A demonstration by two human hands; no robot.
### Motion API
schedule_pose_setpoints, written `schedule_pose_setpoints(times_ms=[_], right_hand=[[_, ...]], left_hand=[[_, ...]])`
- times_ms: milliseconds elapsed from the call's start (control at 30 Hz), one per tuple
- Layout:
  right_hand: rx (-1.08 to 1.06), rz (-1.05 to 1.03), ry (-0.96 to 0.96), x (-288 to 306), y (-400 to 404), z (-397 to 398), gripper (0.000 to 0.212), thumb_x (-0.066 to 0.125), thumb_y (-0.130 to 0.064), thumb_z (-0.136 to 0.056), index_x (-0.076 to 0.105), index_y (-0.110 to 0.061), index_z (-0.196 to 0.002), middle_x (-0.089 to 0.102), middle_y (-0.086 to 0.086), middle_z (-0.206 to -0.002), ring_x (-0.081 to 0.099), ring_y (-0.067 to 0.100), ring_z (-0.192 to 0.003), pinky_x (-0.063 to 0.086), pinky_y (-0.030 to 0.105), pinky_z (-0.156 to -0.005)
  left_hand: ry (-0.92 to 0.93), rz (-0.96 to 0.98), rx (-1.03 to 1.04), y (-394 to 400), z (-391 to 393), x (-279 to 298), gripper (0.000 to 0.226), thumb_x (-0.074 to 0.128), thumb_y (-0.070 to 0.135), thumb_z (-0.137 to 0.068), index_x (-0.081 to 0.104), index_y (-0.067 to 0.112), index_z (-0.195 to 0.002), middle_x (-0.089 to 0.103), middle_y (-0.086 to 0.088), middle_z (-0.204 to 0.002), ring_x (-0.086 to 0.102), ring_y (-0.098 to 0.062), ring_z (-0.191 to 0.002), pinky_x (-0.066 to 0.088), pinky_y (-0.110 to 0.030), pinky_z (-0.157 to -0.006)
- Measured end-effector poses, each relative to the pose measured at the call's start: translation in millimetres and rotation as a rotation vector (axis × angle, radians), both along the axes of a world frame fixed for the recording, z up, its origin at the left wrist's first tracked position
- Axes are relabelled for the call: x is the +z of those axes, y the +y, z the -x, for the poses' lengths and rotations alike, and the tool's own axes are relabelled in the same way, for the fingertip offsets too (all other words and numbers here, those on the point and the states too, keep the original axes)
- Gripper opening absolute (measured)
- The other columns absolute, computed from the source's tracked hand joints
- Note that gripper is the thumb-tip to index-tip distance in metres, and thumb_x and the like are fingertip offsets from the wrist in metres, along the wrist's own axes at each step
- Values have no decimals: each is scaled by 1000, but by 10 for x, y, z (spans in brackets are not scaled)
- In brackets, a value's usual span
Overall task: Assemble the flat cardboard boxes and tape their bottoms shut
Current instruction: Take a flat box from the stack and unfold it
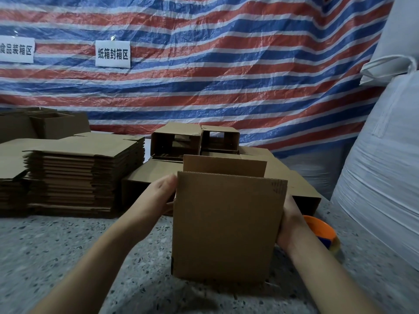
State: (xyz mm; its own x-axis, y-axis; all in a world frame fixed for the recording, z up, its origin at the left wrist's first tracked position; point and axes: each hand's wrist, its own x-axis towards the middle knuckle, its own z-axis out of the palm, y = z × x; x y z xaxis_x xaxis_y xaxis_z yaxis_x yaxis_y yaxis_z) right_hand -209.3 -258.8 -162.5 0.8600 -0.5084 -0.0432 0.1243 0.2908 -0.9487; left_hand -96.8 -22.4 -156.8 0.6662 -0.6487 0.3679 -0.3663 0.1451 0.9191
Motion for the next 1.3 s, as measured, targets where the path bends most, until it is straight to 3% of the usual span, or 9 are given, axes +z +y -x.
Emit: schedule_pose_setpoints(times_ms=[267,467,600,733,800,900,1067,1200,1300], right_hand=[[72,-42,-101,-30,-29,21,55,47,-42,-102,80,-17,-66,74,8,-72,73,19,-61,56,28,-50],[110,-19,-206,-78,-45,76,62,51,-69,-88,78,-16,-109,76,15,-107,75,30,-97,59,40,-72],[197,76,-203,-75,-80,109,33,68,-47,-80,79,-23,-101,75,14,-102,75,25,-87,60,34,-68],[313,132,-219,38,-195,135,53,62,-28,-90,49,-40,-140,67,14,-130,69,32,-112,57,40,-84],[339,200,-249,123,-210,158,59,67,-23,-85,48,-46,-136,71,8,-125,71,26,-107,60,32,-78],[329,208,-294,159,-201,181,45,66,-19,-86,60,-23,-131,74,1,-108,73,15,-87,58,25,-68],[189,242,-241,73,-215,122,15,62,-22,-83,76,-16,-80,69,4,-127,67,18,-114,53,30,-83],[175,257,-273,49,-176,88,14,63,-23,-82,73,-15,-75,71,6,-121,71,15,-99,58,25,-73],[169,275,-261,51,-179,90,13,64,-25,-82,71,-15,-77,71,6,-117,70,18,-94,57,25,-72]], left_hand=[[101,92,141,-129,-2,-23,20,73,49,-77,71,31,-86,69,12,-81,62,-10,-73,48,-26,-63],[182,163,172,-155,6,1,39,69,37,-70,55,38,-107,63,8,-113,62,-22,-96,51,-39,-76],[152,189,150,-165,0,-12,53,72,29,-81,45,43,-125,52,21,-129,58,-10,-112,50,-34,-88],[66,215,103,-156,-26,-5,75,62,9,-91,26,43,-147,44,32,-132,52,13,-112,47,-20,-90],[20,194,124,-137,-16,20,75,64,11,-91,27,47,-146,48,31,-131,59,17,-96,52,-14,-71],[-70,173,220,-97,10,25,61,68,19,-89,44,51,-135,62,28,-112,63,9,-89,52,-14,-61],[-125,95,258,-68,60,22,15,64,35,-88,77,42,-92,63,17,-100,61,-5,-89,50,-16,-57],[-214,-40,320,-28,70,116,17,62,29,-93,78,32,-89,65,19,-99,60,-5,-94,55,-28,-69],[-652,-382,463,4,122,337,27,52,46,-89,73,32,-97,64,23,-100,52,2,-104,44,-32,-93]])
